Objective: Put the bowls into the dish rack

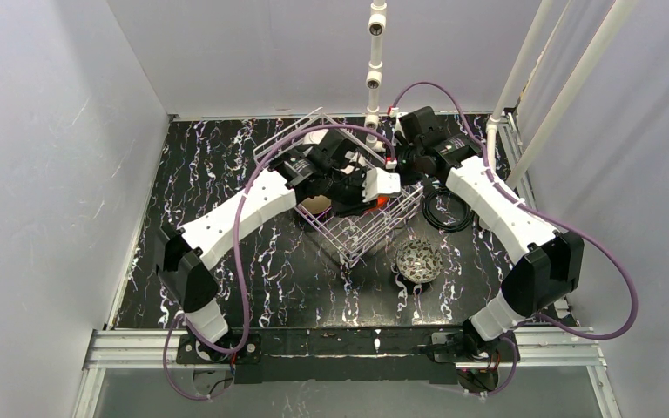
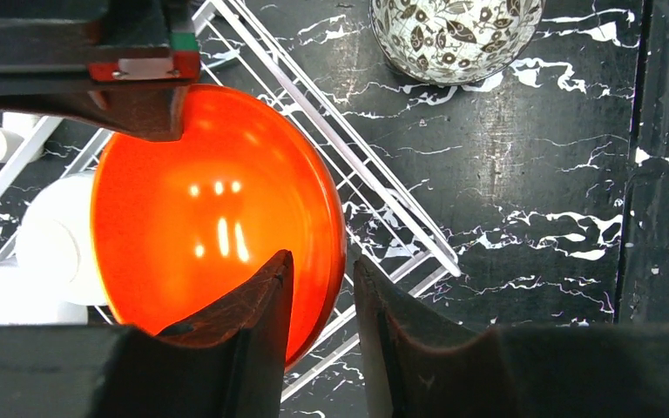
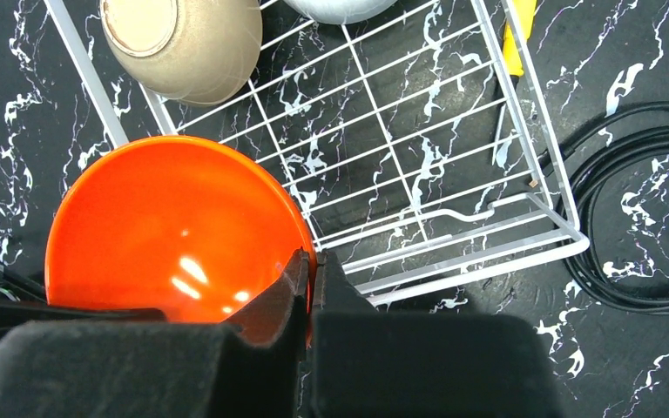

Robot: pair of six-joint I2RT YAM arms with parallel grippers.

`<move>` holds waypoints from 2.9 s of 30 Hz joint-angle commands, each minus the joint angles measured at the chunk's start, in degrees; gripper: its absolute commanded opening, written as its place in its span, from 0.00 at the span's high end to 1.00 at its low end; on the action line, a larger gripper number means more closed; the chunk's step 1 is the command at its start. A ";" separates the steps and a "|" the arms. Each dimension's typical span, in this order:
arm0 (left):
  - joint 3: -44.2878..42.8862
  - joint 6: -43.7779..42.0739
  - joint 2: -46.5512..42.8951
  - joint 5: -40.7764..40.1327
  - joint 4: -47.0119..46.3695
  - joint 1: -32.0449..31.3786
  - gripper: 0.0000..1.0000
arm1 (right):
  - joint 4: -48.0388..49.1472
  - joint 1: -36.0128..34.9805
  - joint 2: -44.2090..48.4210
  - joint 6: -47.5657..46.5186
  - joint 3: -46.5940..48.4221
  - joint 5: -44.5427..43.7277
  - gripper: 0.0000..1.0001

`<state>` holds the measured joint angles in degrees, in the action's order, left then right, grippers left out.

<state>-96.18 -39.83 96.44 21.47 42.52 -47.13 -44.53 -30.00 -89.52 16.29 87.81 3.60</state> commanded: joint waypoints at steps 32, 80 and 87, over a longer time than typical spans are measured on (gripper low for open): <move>5.41 32.19 -1.79 20.06 -2.15 7.28 1.00 | 16.09 2.05 19.22 14.29 -9.67 -20.75 0.36; -0.42 83.34 27.71 43.25 -36.13 15.26 1.00 | 20.26 1.69 35.24 28.44 -30.57 -9.02 0.45; 0.55 83.69 28.58 44.50 -38.05 15.27 1.00 | 20.12 1.39 34.70 28.93 -30.62 -8.99 0.46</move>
<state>-96.23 43.68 124.49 62.72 5.10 -31.68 -26.79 -28.25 -54.89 44.75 56.38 -5.61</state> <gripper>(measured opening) 0.072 0.544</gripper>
